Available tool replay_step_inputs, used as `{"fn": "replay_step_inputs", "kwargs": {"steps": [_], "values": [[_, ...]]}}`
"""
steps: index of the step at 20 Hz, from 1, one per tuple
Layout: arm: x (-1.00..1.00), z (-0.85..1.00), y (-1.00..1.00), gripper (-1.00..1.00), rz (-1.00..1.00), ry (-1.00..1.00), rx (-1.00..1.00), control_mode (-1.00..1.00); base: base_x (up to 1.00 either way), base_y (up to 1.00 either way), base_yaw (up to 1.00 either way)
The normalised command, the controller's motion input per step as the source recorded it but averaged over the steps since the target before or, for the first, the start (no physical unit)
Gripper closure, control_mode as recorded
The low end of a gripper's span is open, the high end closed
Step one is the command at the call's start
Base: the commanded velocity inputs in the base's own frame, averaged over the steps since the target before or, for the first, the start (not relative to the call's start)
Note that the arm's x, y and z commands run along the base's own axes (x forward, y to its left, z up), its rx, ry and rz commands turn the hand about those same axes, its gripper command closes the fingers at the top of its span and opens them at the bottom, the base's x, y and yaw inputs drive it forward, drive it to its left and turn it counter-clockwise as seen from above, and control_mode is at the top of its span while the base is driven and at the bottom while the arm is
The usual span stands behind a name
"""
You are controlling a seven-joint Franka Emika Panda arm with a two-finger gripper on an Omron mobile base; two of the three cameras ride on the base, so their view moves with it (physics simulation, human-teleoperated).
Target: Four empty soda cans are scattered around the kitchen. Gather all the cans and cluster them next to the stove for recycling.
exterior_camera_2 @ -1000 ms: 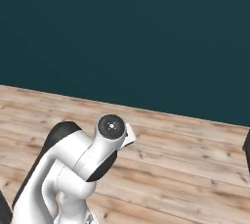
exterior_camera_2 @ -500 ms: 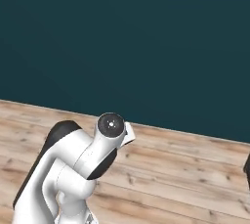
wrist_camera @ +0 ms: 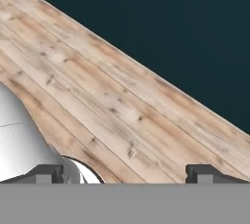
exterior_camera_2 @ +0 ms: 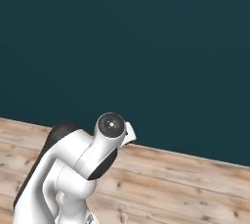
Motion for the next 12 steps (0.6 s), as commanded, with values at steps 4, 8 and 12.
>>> {"fn": "replay_step_inputs", "kwargs": {"steps": [4,8,12], "values": [[0.00,0.00,0.00,-1.00,0.00,0.00,0.00,1.00,0.89,0.20,0.10],[0.00,0.00,0.00,-1.00,0.00,0.00,0.00,1.00,0.02,-0.01,0.46],[0.00,0.00,0.00,-1.00,0.00,0.00,0.00,1.00,-0.04,0.00,0.49]]}}
